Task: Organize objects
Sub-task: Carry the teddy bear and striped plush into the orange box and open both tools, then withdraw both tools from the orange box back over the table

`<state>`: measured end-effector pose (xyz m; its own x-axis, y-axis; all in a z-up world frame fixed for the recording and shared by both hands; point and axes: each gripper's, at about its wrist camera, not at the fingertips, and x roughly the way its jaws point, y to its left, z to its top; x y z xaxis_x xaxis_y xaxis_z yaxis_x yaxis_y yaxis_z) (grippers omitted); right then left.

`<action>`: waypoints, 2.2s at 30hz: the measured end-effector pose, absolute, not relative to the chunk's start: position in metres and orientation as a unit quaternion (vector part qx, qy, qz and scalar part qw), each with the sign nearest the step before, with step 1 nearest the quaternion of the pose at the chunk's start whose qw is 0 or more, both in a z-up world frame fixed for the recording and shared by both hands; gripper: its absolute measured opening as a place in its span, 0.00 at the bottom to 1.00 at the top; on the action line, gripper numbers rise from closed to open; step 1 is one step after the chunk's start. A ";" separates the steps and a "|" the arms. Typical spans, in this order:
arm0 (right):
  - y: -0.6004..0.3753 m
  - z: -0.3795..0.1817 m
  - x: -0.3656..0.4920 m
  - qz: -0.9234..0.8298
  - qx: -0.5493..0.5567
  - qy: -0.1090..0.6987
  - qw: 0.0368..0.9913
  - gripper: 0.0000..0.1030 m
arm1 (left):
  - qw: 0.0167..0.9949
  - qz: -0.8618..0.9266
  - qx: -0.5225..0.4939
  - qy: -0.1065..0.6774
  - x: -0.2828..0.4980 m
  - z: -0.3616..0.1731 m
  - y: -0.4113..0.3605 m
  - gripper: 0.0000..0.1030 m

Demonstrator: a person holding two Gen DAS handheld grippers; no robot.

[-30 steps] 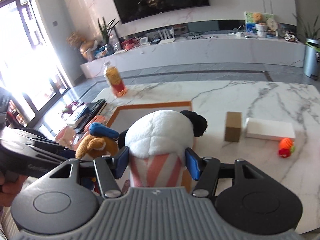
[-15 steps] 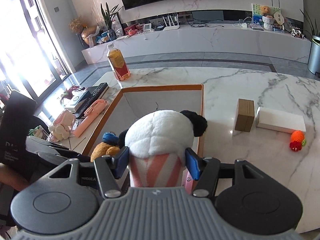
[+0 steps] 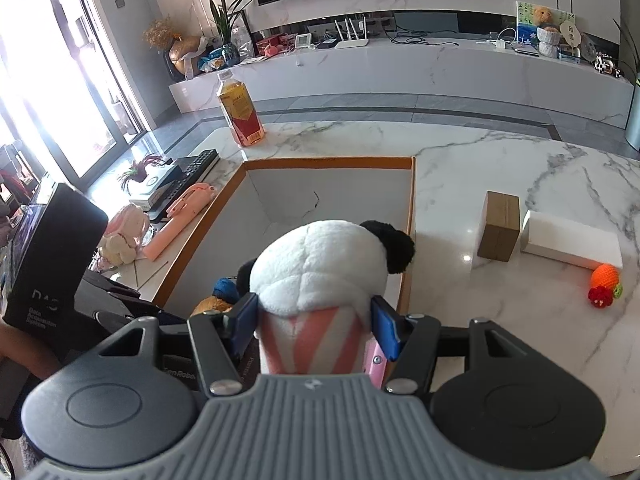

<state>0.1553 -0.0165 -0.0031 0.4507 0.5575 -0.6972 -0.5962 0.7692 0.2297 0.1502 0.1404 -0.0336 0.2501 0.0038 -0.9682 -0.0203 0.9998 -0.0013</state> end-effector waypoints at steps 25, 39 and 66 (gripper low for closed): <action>0.080 -0.027 0.233 0.504 -0.243 0.421 0.714 0.60 | 0.839 -0.047 0.002 0.541 0.183 0.016 0.188 0.44; 0.135 -0.079 0.247 0.599 -0.411 0.415 0.548 0.61 | 0.844 -0.083 -0.026 0.530 0.202 0.001 0.201 0.44; 0.156 -0.074 0.238 0.601 -0.452 0.377 0.541 0.62 | 0.848 -0.091 -0.040 0.521 0.197 0.000 0.197 0.44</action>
